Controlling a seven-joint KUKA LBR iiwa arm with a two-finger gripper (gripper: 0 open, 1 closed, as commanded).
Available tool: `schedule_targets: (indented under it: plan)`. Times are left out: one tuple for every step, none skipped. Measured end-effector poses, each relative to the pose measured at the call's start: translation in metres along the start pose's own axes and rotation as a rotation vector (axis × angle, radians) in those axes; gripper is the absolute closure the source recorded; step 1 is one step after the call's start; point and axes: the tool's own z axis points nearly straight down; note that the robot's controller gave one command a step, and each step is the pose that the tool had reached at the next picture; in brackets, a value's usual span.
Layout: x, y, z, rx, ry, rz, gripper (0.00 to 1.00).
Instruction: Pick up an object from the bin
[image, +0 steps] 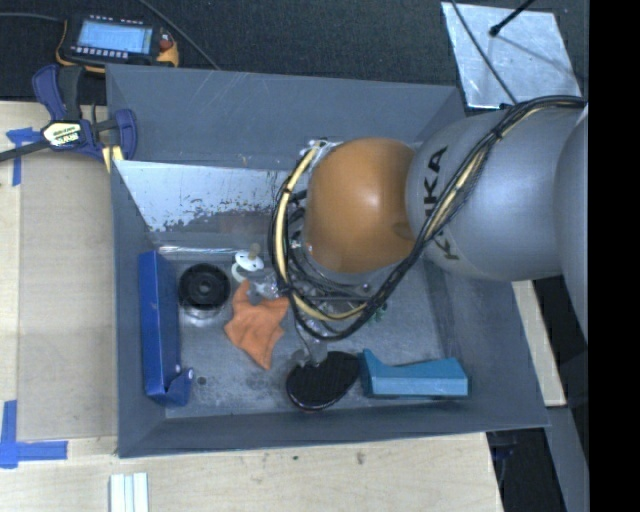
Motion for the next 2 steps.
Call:
schedule_targets:
  plan:
    - [-0.001,-0.004,0.056,0.002,-0.004,-0.066,0.00]
    - [-0.046,-0.022,0.068,0.000,-0.001,-0.125,1.00]
